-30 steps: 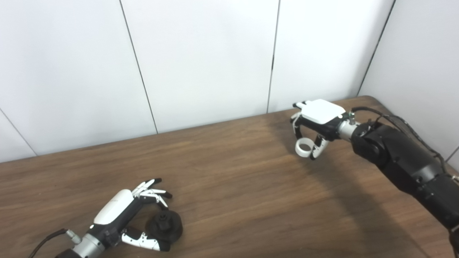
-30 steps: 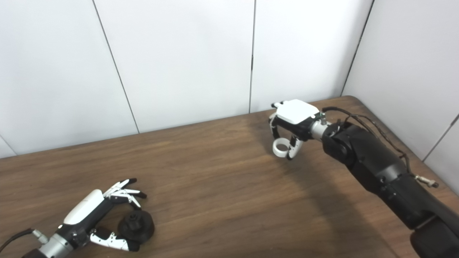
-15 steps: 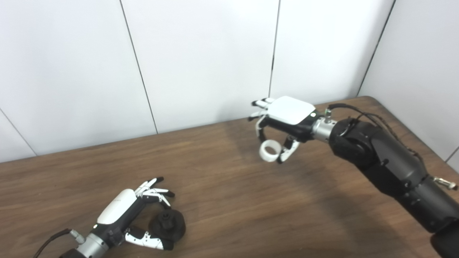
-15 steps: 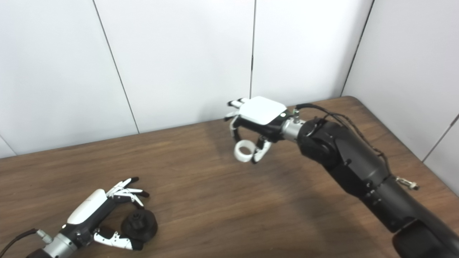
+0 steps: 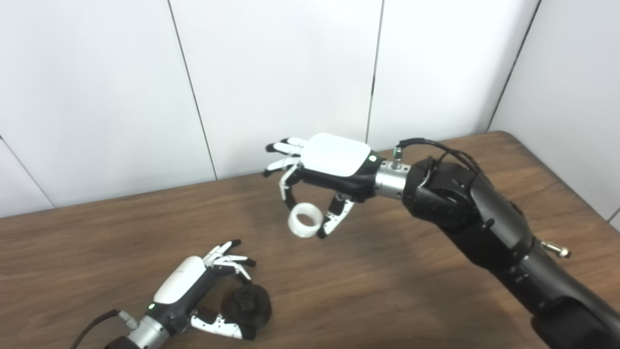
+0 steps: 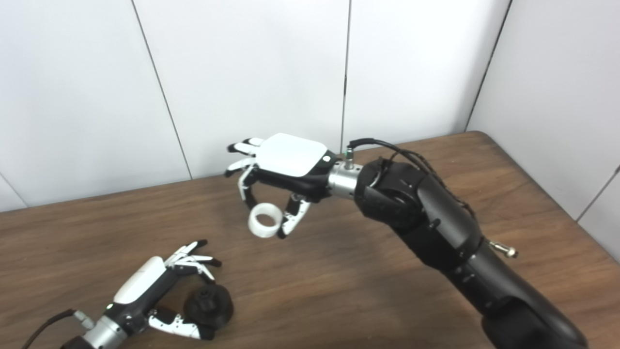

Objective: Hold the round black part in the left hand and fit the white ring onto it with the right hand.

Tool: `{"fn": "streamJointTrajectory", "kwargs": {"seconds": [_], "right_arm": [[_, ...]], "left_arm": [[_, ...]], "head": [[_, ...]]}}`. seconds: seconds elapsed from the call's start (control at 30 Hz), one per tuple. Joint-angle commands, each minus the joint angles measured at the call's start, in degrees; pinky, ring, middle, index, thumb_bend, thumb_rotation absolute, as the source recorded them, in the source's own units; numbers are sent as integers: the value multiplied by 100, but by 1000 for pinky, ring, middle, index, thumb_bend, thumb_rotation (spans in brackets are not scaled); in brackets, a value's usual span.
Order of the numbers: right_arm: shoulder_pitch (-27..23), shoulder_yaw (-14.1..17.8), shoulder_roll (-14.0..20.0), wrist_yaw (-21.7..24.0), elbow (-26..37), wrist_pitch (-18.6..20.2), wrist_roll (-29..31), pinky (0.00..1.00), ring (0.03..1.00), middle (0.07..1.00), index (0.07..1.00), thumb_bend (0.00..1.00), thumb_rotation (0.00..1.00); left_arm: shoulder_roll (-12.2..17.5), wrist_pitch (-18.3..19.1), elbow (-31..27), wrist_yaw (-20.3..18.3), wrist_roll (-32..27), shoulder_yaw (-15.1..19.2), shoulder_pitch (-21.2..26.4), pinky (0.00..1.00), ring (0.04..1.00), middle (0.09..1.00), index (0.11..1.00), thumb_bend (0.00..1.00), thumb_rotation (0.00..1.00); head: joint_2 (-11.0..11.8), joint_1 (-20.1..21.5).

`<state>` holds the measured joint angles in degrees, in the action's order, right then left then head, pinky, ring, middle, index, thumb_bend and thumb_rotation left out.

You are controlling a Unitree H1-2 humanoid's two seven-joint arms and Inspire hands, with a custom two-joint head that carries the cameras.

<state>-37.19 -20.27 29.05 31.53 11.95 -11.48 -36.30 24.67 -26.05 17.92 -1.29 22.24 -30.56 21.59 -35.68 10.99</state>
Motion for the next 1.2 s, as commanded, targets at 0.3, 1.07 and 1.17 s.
{"fn": "streamJointTrajectory", "kwargs": {"seconds": [0.3, 1.07, 1.17], "right_arm": [[-488, -86, -154, 556, 553, -90, 552, 1000, 1000, 877, 481, 526, 144], [-126, -170, -228, 753, 940, -393, 1071, 1000, 1000, 861, 481, 525, 145], [-92, -158, -199, 827, 940, -378, 1086, 1000, 1000, 871, 480, 525, 147]], "left_arm": [[-346, 178, -574, -511, 502, 467, -109, 1000, 995, 792, 481, 524, 61], [-764, 495, -1043, -1093, 696, 781, -103, 1000, 1000, 800, 481, 524, 64], [-762, 450, -1087, -1123, 666, 822, -105, 1000, 1000, 799, 481, 524, 62]], "head": [[-241, -583], [-586, -1118], [-624, -1141]]}}
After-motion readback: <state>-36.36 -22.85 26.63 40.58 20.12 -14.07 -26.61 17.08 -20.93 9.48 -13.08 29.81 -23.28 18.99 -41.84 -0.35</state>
